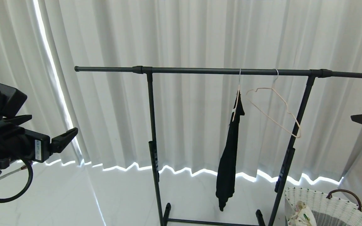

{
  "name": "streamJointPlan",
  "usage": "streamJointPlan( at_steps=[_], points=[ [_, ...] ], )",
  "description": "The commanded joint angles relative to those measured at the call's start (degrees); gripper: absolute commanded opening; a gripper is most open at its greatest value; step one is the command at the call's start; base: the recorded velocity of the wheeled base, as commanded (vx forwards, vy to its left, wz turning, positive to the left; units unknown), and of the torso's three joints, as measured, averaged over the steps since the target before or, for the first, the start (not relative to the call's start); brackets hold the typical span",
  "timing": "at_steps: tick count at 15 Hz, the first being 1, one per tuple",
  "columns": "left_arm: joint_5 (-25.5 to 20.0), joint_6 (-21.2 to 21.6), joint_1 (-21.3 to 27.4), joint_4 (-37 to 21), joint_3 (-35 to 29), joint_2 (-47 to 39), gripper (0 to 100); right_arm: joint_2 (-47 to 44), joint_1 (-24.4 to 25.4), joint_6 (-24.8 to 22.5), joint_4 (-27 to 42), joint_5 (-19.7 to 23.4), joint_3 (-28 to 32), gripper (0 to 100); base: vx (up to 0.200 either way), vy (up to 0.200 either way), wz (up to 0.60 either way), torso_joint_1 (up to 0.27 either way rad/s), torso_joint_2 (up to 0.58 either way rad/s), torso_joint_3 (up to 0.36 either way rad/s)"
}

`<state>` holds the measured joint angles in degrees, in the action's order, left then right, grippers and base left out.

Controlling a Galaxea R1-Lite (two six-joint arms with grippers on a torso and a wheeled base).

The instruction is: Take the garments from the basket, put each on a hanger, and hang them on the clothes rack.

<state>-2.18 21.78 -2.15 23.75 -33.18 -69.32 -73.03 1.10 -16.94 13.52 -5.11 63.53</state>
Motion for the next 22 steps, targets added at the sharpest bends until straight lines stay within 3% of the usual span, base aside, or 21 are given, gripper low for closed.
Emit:
streamJointPlan(
  at_steps=[1, 10, 13, 15, 22],
  points=[
    [0.0, -0.1, -1.1, 0.0, 0.2, 0.1, 100, 3.8, 0.0, -2.3, -6.3, 0.3, -9.4, 100, 0.000, 0.000, -0.60, -0.085, 0.22, 0.134],
    [0.0, -0.5, -2.8, 0.0, 1.0, 0.1, 100, 6.4, 0.7, -3.2, -7.0, -0.2, -13.7, 100, 0.000, 0.000, -0.53, -0.181, 0.45, 0.262],
    [0.0, -0.5, -2.9, 0.0, 1.1, 0.1, 100, 6.7, 0.0, -7.5, -15.7, -0.2, -17.9, 100, 0.000, 0.000, 0.00, -0.089, 0.23, 0.137],
    [0.0, -0.5, -2.9, 0.0, 1.1, 0.1, 100, 5.9, 0.5, -7.6, -20.7, 0.5, -19.1, 100, 0.000, 0.000, 0.60, -0.017, 0.06, 0.032],
    [0.0, -0.5, -2.9, 0.0, 1.1, 0.1, 100, 5.0, 2.1, -7.8, -22.3, 0.9, -19.3, 100, 0.000, 0.000, 0.60, -0.001, 0.01, 0.004]
  ],
)
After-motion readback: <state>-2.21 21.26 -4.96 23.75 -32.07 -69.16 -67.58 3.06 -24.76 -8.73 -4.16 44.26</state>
